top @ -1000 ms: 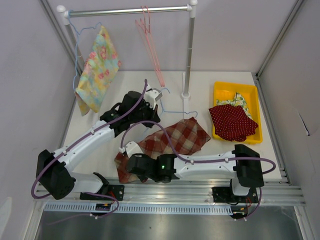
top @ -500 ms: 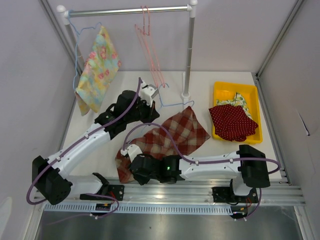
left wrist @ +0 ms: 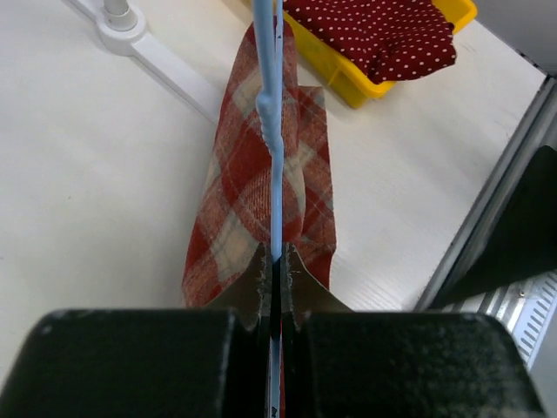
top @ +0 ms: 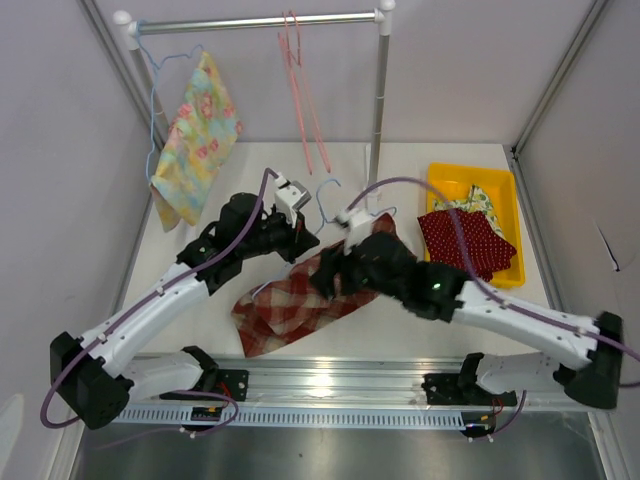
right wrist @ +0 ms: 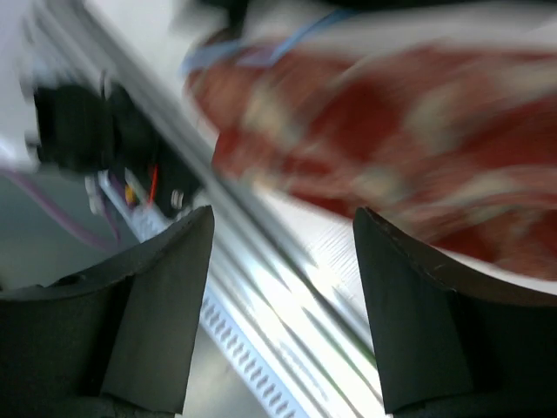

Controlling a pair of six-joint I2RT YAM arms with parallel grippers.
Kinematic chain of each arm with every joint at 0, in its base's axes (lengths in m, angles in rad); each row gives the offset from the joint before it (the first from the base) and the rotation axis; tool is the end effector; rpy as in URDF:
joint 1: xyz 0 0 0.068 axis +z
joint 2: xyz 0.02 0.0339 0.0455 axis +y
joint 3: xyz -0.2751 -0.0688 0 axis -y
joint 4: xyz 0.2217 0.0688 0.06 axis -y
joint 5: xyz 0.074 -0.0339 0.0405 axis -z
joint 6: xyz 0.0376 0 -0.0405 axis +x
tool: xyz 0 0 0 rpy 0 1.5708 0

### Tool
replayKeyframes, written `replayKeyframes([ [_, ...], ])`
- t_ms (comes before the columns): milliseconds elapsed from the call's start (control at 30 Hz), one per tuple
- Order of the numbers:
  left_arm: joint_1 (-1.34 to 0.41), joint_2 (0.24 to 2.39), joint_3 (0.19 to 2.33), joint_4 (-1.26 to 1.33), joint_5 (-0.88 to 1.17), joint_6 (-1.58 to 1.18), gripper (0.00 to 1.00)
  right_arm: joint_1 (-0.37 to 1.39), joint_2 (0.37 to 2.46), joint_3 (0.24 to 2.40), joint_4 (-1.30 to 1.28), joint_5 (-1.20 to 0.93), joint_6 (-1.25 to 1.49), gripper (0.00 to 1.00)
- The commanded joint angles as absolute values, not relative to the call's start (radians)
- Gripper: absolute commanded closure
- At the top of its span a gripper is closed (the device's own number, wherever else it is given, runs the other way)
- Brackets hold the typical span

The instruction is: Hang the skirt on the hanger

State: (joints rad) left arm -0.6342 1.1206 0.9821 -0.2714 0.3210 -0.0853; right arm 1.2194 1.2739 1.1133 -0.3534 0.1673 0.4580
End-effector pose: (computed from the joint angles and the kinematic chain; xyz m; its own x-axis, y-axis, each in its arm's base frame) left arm 0.1772 -0.1451 0.3463 -0.3876 0.1848 -0.9031 0.7651 0.6109 -0.2034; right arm 0.0970 0.2464 0.3457 -0.5391 -0.2038 -0.8172 -0.7108 0.6306 0.3116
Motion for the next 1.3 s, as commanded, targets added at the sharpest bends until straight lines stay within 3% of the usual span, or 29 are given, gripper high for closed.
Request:
replayKeyframes([
  [0,-0.627,1.051,0.991,-0.193,0.394,-0.061,1.0,1.005,1.117,1.039,-0.367,0.105,0.454,0.3],
  [133,-0.627,1.026,1.009,-0.219,0.403,-0.057,1.0,0.673,1.003,0.96,-0.319,-0.081,0.454,0.3],
  [367,-0.627,1.0,1.031,-0.261,0.416,-0.063,1.0,0.326,1.005,0.806,-0.105,-0.469,0.48,0.3],
  [967,-0.626,0.979,1.08,-0.291,0.437,-0.077,1.0,0.258,1.107,0.663,0.095,-0.534,0.449,0.3],
  [1067,-0.627,0.968,1.083,-0.302,0.439,-0.08,1.0,0.258,1.114,0.661,0.107,-0.54,0.457,0.36],
  [1100,-0.627,0.956,1.085,-0.311,0.434,-0.081,1.0,0.258,1.103,0.661,0.1,-0.54,0.469,0.59],
  [1267,-0.626,0.916,1.088,-0.33,0.417,-0.081,1.0,0.258,1.052,0.658,0.052,-0.517,0.463,0.74],
])
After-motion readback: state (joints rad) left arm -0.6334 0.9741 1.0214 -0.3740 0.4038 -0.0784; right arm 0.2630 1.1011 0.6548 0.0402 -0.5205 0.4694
